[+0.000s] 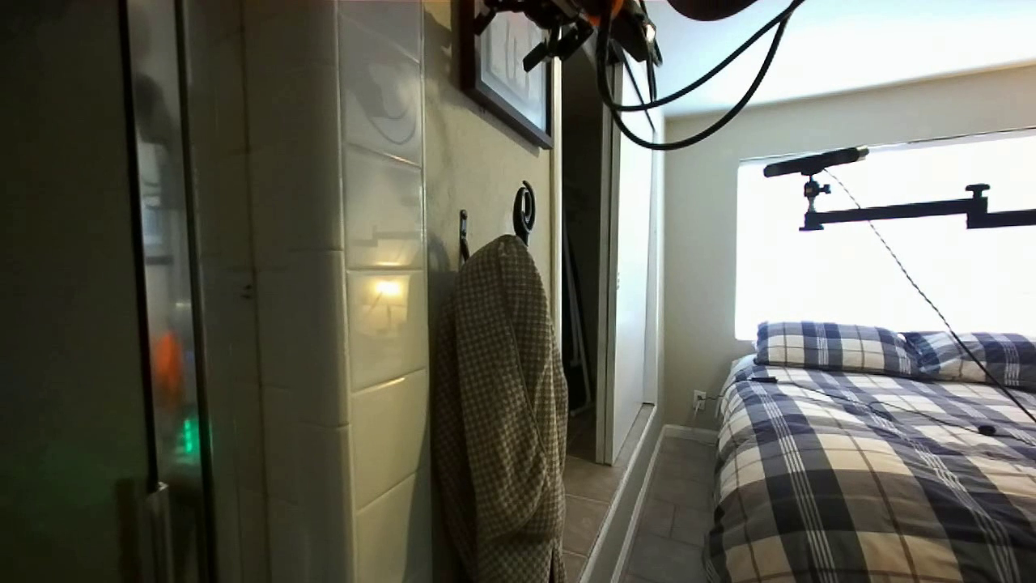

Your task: Move the picture frame to the right

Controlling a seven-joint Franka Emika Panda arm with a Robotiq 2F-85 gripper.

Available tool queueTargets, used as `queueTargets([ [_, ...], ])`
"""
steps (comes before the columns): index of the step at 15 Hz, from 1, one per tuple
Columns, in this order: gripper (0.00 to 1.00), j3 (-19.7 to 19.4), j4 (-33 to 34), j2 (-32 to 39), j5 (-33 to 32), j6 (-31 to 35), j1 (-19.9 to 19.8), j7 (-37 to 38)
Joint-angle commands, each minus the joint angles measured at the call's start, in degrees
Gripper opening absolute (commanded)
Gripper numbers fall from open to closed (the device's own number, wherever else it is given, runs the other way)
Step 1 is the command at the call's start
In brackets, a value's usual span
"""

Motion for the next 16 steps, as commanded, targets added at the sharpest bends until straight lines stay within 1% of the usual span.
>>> queueTargets([
  [1,1.0,-0.88,3.97,1.81,-6.29,-1.6,-2.12,6.53],
  [8,1.0,-1.4,4.03,1.64,-11.98,-3.12,-2.43,11.3],
  [9,1.0,-1.65,4.24,1.65,-13.36,-3.94,-2.8,12.34],
  [13,1.0,-2.9,6.31,2.46,-15.34,-5.66,-4.52,13.94],
  [15,1.0,-2.92,6.32,2.7,-12.9,-6.23,-4.38,11.36],
  [16,1.0,-2.72,5.86,2.67,-10.69,-7.14,-3.88,8.55],
])
